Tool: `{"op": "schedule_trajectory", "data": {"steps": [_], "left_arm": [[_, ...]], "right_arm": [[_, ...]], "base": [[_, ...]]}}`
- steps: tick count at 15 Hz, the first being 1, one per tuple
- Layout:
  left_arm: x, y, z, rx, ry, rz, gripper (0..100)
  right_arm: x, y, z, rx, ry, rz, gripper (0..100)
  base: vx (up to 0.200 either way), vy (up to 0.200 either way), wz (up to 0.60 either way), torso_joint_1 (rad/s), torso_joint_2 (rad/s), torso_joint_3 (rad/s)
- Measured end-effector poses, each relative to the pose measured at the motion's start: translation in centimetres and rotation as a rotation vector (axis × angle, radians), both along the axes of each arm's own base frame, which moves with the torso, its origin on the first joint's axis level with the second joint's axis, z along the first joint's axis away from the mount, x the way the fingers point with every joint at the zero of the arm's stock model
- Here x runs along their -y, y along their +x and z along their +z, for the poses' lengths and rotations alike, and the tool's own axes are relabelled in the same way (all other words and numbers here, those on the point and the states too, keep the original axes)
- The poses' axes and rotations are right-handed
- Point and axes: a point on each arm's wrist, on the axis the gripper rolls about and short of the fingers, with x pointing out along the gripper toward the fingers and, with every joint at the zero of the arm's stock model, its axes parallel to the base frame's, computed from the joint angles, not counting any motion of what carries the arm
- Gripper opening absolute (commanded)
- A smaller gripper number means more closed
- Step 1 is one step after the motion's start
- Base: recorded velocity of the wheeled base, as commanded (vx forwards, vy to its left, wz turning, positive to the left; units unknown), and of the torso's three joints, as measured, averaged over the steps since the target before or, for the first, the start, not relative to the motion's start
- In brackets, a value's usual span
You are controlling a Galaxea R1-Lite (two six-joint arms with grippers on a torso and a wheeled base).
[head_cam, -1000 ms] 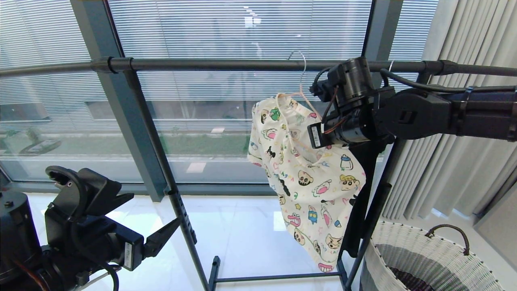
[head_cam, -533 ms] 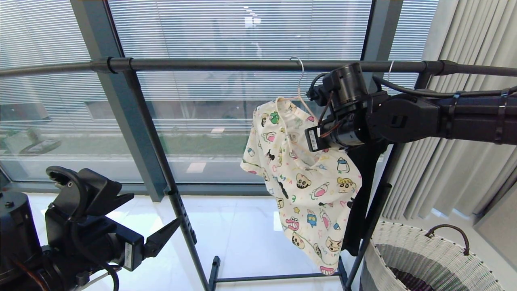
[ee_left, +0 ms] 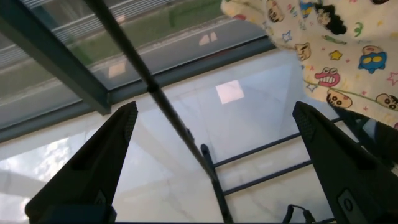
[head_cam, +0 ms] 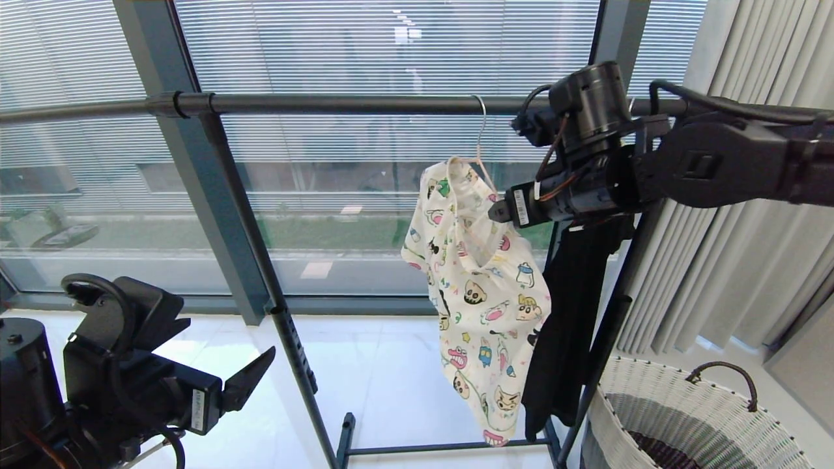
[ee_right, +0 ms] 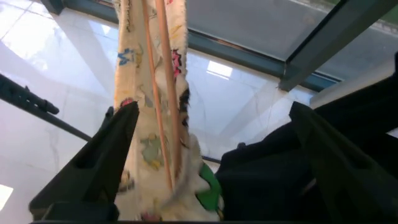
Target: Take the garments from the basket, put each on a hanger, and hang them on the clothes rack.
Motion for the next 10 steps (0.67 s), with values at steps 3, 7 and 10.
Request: {"op": "schedule_trajectory", "data": {"steps": [3, 7, 10], "left_arm": [[-0.7, -0.4, -0.1, 0.01, -0.002, 0.086, 100], [-1.9, -1.1, 0.3, 0.048, -0.017, 0.173, 100], [-2.5, -1.9, 0.3, 0.067, -0.018, 0.202, 100]], "right_arm": [[2.1, -1.9, 3.0, 0.053, 0.026, -0.003, 100], [5.6, -4.4, 5.2, 0.111, -0.023, -0.004, 100], [8.8, -6.4, 6.3, 0.133, -0.018, -0.044, 100]], "base": [[0.0, 0.0, 0.0, 0.0, 0.0, 0.0], [0.0, 0.0, 0.0, 0.0, 0.0, 0.0], [0.0, 0.0, 0.0, 0.0, 0.0, 0.0]]}}
